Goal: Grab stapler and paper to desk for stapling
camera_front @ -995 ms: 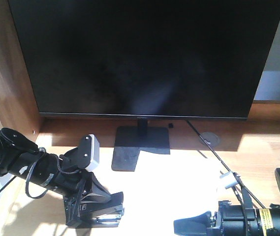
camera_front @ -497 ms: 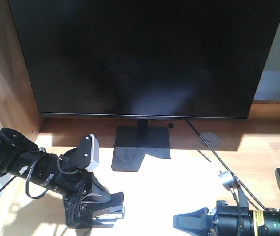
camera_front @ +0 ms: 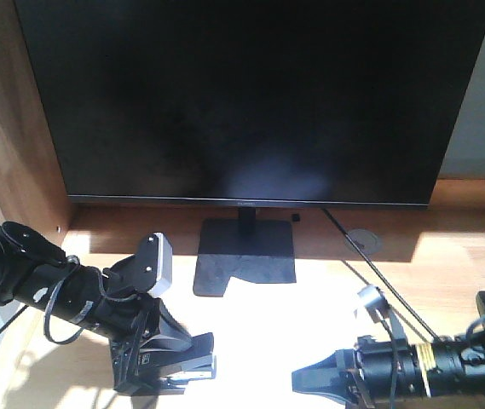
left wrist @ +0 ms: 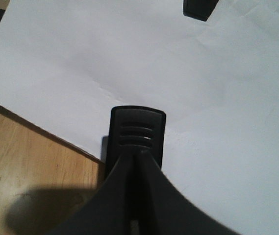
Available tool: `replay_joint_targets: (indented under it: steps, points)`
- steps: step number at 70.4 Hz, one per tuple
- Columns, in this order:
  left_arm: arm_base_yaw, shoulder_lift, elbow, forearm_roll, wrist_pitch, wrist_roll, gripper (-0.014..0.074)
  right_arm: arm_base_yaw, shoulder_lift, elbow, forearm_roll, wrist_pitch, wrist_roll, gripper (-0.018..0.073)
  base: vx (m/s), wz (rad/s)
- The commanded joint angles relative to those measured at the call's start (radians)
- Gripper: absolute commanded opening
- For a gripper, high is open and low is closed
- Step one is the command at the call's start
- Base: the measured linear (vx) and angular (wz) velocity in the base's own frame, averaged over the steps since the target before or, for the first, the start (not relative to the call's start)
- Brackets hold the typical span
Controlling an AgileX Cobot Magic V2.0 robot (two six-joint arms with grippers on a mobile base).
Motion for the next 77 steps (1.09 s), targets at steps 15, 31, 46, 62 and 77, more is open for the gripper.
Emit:
replay_joint_targets:
  steps: [15,31,46,62,77]
  points:
    - [-0.001,-0.043,-0.019,-0.047,0.039,-0.004,-0.0006,0.003,-0.02,-0.129,-0.101,-0.126,0.156,-0.0002,0.0,0.0]
    - [-0.001,-0.043,-0.019,-0.047,0.039,-0.004,-0.0006,0.003,-0.02,-0.156,-0.092,-0.121,0.195,-0.0002,0.0,0.0]
    - [-0.001,-0.043,-0.019,-0.047,0.039,-0.004,-0.0006,0.067,-0.02,-0.156,-0.079,-0.097,0.195,-0.0002,0.0,0.0]
    - [-0.001,-0.043,-0.019,-0.047,0.039,-0.004,-0.0006,0.134,-0.02,-0.156,-0.025,0.003,0.195,-0.0002,0.0,0.0]
    - [-0.001,-0.043,-0.019,-0.047,0.039,-0.004,-0.0006,0.134,-0.02,-0.156,-0.006,0.039,0.195,-0.0002,0.0,0.0]
